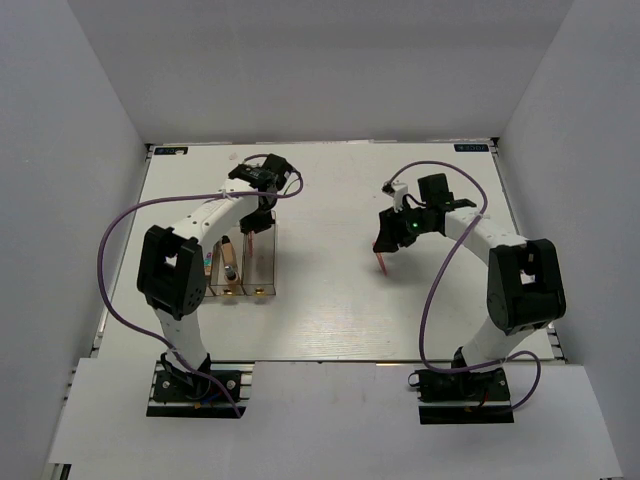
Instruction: Organize the makeup
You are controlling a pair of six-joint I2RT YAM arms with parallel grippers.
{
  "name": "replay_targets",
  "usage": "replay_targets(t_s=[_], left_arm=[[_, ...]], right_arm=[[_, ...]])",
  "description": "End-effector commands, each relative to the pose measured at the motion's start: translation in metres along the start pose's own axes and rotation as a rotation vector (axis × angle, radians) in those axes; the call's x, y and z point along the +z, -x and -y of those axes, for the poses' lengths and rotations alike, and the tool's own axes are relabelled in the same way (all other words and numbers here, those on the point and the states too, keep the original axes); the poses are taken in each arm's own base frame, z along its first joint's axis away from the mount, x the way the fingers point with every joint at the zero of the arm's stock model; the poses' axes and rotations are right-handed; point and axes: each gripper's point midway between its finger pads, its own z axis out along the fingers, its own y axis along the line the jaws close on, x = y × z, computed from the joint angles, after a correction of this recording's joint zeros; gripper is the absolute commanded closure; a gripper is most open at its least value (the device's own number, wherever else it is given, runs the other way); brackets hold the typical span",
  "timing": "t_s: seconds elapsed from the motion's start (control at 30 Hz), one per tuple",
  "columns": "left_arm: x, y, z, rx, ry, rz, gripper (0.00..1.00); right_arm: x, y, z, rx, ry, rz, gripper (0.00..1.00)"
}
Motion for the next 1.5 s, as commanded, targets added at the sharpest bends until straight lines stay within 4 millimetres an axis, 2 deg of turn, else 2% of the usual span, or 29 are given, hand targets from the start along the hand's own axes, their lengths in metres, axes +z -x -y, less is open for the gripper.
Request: replay_targets(t_s=[0.0,0.07,0.1,0.2,0.4,0.5,0.53,0.6,0.63,0.67,0.7,0.73,0.8,0.87,0.93,0.97,1.0,1.03,1.07,1.1,1.13,1.2,1.23,1.27,1.33,1.37,1.43,1.47], left_arm=[[-0.007,0.009,-0.005,-0.019,-0.017,0.036,0.60],[-0.005,0.006,-0.002,-0.020,-0.031,0.027,0.50],[-0.006,0.005,0.000,-0.019,-0.041,0.025,0.45],[-0.004,0.007,0.000,-0.030,-0.050,0.018,0.36],[-0.019,0.018,0.007,-0.002,-0.125,0.046,0.31],[-0.046,0.022,0.033,0.100,-0.329,0.094,0.28],[-0.052,0.032,0.043,0.094,-0.392,0.144,0.27],[-0.075,0.028,0.046,0.105,-0.518,0.186,0.27],[-0.086,0.037,0.053,0.084,-0.580,0.245,0.26],[-0.104,0.044,0.044,0.054,-0.625,0.299,0.26],[-0.103,0.034,0.045,0.061,-0.657,0.294,0.25],[-0.126,0.046,0.040,0.032,-0.707,0.379,0.24],[-0.133,0.042,0.037,0.023,-0.746,0.410,0.23],[-0.154,0.049,0.029,-0.005,-0.788,0.484,0.22],[-0.161,0.048,0.027,-0.014,-0.813,0.509,0.22],[-0.173,0.051,0.020,-0.028,-0.831,0.546,0.22],[-0.178,0.053,0.019,-0.037,-0.847,0.575,0.22],[-0.185,0.052,0.019,-0.038,-0.869,0.600,0.21],[-0.201,0.054,0.011,-0.050,-0.896,0.656,0.22],[-0.204,0.053,0.012,-0.051,-0.929,0.698,0.21],[-0.215,0.050,0.012,-0.040,-0.980,0.731,0.21],[-0.231,0.048,0.004,-0.057,-1.040,0.826,0.19],[-0.236,0.048,0.001,-0.069,-1.054,0.844,0.17],[-0.238,0.047,-0.002,-0.078,-1.056,0.855,0.17],[-0.242,0.048,-0.008,-0.099,-1.048,0.867,0.17],[-0.240,0.045,-0.009,-0.097,-1.044,0.855,0.17],[-0.242,0.043,-0.012,-0.102,-1.047,0.852,0.17],[-0.241,0.041,-0.013,-0.103,-1.046,0.846,0.17]], right_arm=[[0.005,0.005,0.013,-0.025,-0.089,-0.041,0.42],[0.012,0.000,0.017,-0.026,-0.127,-0.075,0.42],[0.011,-0.001,0.026,-0.022,-0.177,-0.093,0.42],[0.016,-0.008,0.033,-0.029,-0.233,-0.145,0.42],[0.023,-0.021,0.043,-0.052,-0.322,-0.209,0.43],[0.028,-0.028,0.046,-0.045,-0.341,-0.236,0.45],[0.030,-0.026,0.047,-0.044,-0.347,-0.236,0.47],[0.033,-0.029,0.048,-0.043,-0.363,-0.249,0.55],[0.035,-0.030,0.047,-0.048,-0.366,-0.254,0.59],[0.034,-0.031,0.049,-0.045,-0.374,-0.256,0.63],[0.036,-0.032,0.049,-0.050,-0.382,-0.263,0.64],[0.037,-0.035,0.048,-0.052,-0.382,-0.273,0.67],[0.038,-0.039,0.049,-0.052,-0.386,-0.283,0.69],[0.040,-0.044,0.048,-0.055,-0.391,-0.302,0.78],[0.041,-0.047,0.046,-0.061,-0.384,-0.314,0.84],[0.042,-0.046,0.041,-0.062,-0.357,-0.313,0.88],[0.043,-0.043,0.036,-0.078,-0.326,-0.305,0.89],[0.047,-0.038,0.022,-0.083,-0.240,-0.289,0.92],[0.047,-0.029,0.012,-0.098,-0.183,-0.278,0.93],[0.047,-0.023,0.003,-0.138,-0.116,-0.273,0.93],[0.050,-0.015,-0.019,-0.150,0.006,-0.246,0.96],[0.048,0.008,-0.043,-0.227,0.126,-0.211,0.96],[0.051,0.010,-0.059,-0.237,0.227,-0.184,0.97],[0.048,0.033,-0.074,-0.269,0.272,-0.163,0.97],[0.046,0.051,-0.097,-0.300,0.382,-0.120,0.98],[0.052,0.065,-0.107,-0.324,0.416,-0.104,0.98],[0.058,0.079,-0.127,-0.304,0.483,-0.087,0.99],[0.069,0.080,-0.131,-0.286,0.505,-0.102,1.00]])
